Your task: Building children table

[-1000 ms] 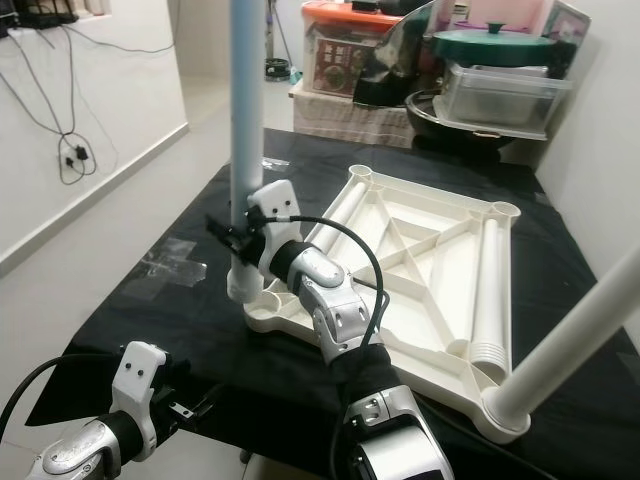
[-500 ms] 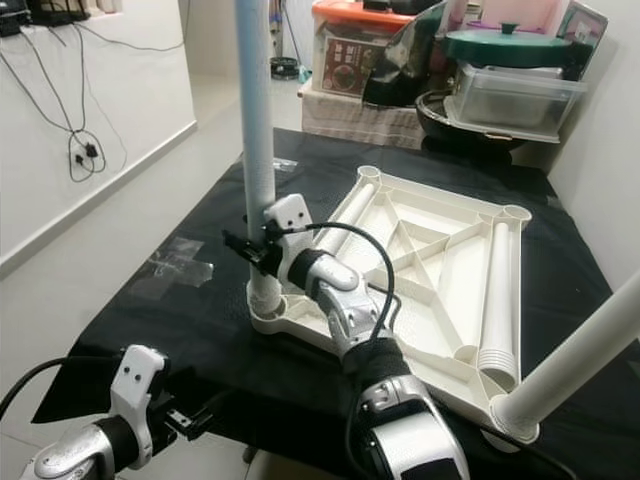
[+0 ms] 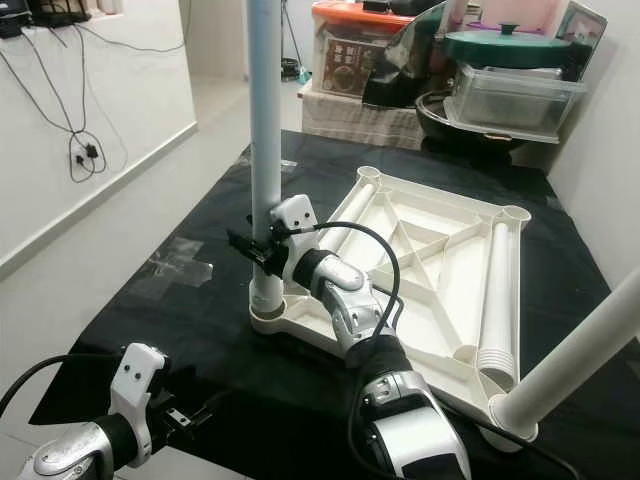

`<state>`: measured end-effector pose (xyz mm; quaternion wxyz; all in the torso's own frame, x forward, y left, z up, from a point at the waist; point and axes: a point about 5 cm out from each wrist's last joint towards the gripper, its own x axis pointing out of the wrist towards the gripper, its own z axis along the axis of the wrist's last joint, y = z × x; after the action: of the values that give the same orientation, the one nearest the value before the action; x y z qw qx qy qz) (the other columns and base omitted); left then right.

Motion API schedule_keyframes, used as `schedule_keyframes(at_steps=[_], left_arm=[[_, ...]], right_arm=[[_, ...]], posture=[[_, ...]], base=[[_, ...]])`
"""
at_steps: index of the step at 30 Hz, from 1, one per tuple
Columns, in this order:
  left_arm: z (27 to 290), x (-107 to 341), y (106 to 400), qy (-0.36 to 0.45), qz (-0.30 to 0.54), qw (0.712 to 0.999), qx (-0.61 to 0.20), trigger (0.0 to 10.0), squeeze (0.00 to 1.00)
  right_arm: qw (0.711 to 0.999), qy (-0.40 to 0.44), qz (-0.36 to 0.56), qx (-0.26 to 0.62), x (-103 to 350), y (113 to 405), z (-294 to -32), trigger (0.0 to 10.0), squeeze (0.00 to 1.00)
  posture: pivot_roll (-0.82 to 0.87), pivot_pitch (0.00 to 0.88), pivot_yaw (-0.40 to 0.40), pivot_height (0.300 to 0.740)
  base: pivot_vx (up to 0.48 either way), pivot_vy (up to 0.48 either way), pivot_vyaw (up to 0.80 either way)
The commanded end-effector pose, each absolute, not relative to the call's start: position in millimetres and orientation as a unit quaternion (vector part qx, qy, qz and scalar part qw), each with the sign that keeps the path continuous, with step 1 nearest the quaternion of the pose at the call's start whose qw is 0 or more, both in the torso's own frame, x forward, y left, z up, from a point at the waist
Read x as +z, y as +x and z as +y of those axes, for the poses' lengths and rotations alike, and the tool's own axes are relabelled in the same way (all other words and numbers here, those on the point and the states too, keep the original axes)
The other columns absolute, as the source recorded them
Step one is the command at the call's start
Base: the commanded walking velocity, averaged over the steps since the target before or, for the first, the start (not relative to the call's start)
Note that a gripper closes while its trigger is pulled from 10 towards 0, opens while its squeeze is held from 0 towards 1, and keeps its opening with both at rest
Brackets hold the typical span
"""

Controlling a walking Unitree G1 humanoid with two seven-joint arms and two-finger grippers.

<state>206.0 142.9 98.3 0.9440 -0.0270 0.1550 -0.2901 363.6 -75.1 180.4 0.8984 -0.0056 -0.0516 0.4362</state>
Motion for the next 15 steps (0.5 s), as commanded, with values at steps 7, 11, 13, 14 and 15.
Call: schedule_keyframes(at_steps=[7,11,13,14,15], left_arm=[[141.4,92.8,205.4,-0.027,0.171,0.938,-0.299,10.0,0.00],[143.2,92.4,205.2,-0.026,0.172,0.939,-0.297,10.0,0.00],[143.2,92.3,205.1,-0.026,0.172,0.939,-0.296,10.0,0.00],[142.2,92.0,204.3,-0.028,0.172,0.939,-0.296,10.0,0.00],[141.8,91.9,204.1,-0.029,0.172,0.939,-0.296,10.0,0.00]], right_arm=[[0.876,-0.022,-0.025,0.481,160.6,350.0,-74.3,10.0,0.00],[0.875,-0.026,-0.015,0.484,158.1,351.9,-80.5,10.0,0.00],[0.873,-0.026,-0.015,0.487,158.3,351.8,-81.2,10.0,0.00],[0.866,-0.031,-0.010,0.499,158.4,350.3,-82.4,10.0,0.00],[0.865,-0.034,-0.008,0.501,158.1,350.0,-82.9,10.0,0.00]], posture=[[0.09,0.000,-0.060,0.740],[0.09,0.000,-0.066,0.740],[0.09,0.000,-0.066,0.740],[0.09,0.000,-0.071,0.740],[0.09,0.000,-0.071,0.740]], base=[[0.000,0.000,0.00],[0.000,0.000,0.00],[0.000,0.000,0.00],[0.000,0.000,0.00],[0.000,0.000,0.00]])
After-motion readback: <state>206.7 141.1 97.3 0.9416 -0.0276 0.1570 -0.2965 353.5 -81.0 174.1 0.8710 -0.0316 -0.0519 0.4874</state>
